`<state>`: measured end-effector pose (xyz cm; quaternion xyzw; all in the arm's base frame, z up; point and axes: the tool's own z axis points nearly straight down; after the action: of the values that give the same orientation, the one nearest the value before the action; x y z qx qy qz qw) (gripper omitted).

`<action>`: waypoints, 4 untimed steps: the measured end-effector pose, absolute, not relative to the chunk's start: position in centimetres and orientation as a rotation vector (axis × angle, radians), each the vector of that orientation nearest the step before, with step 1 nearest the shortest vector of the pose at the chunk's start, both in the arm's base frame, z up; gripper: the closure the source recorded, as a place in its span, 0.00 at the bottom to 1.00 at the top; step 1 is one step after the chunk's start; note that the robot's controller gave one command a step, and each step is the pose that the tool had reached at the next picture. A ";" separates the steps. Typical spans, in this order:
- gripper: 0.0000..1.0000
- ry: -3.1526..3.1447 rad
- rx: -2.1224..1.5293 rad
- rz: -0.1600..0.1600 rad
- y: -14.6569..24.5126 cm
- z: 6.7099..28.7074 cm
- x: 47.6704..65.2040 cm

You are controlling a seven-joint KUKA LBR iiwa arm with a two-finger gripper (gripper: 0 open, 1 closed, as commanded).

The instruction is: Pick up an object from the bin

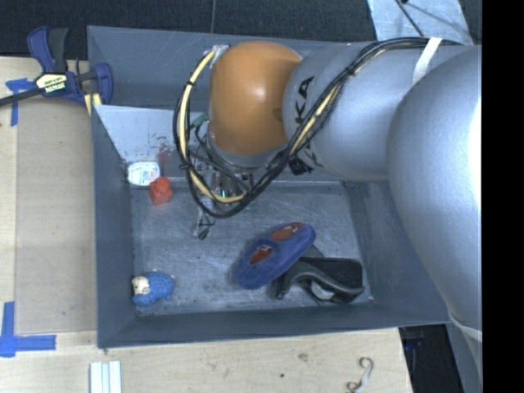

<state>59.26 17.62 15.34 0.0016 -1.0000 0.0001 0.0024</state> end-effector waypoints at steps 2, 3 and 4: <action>0.00 -3.128 0.291 0.001 11.1 7.0 57.4; 0.00 -3.060 0.772 0.000 4.3 10.3 58.1; 0.00 -2.634 1.721 -0.004 13.6 7.0 56.5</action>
Offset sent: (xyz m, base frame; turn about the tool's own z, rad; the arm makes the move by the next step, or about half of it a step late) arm 0.0126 0.0064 -0.0834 -0.0973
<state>56.51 13.55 6.96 0.5469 -0.8372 -0.0013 -0.0022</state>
